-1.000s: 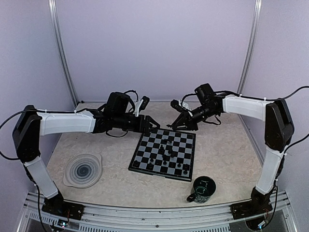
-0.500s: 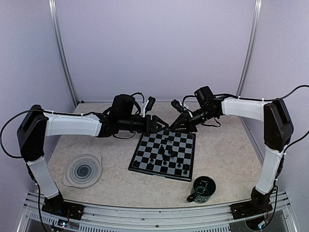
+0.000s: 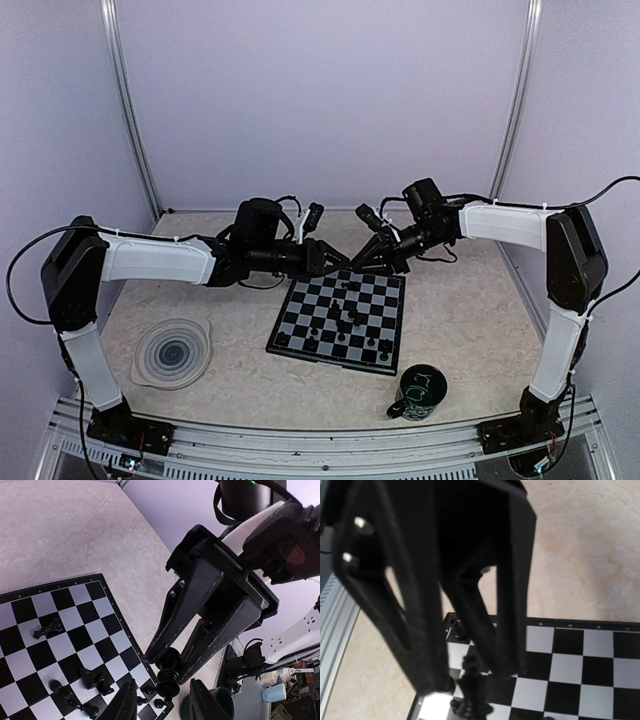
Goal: Set up the chess pieces on the board
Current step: Pass from the right arm to the left
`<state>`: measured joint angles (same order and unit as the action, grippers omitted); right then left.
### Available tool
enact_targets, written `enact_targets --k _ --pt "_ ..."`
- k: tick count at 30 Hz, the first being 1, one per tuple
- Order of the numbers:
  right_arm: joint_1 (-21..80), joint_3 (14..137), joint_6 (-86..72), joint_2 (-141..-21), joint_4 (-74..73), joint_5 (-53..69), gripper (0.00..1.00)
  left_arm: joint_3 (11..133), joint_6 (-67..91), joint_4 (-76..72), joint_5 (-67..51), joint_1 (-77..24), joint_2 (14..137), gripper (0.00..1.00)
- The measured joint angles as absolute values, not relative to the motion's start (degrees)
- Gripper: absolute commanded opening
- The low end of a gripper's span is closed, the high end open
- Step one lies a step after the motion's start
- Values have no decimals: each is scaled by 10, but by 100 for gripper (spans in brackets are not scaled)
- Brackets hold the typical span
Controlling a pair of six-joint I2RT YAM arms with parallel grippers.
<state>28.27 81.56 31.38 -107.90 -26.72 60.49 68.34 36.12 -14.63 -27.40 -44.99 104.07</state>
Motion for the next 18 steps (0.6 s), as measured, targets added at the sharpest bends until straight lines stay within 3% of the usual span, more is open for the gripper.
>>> enact_targets --k 5,11,13,18 --pt "283 816 314 -1079 -267 611 12 683 362 -151 -282 -450 1045 28" --pt "283 816 314 -1079 -269 613 16 686 360 -160 -284 -450 1048 14" --pt "283 816 314 -1079 -271 612 23 689 356 -160 -285 -450 1051 10" --pt "277 817 310 -1079 -279 611 51 701 334 -135 -274 -451 1051 9"
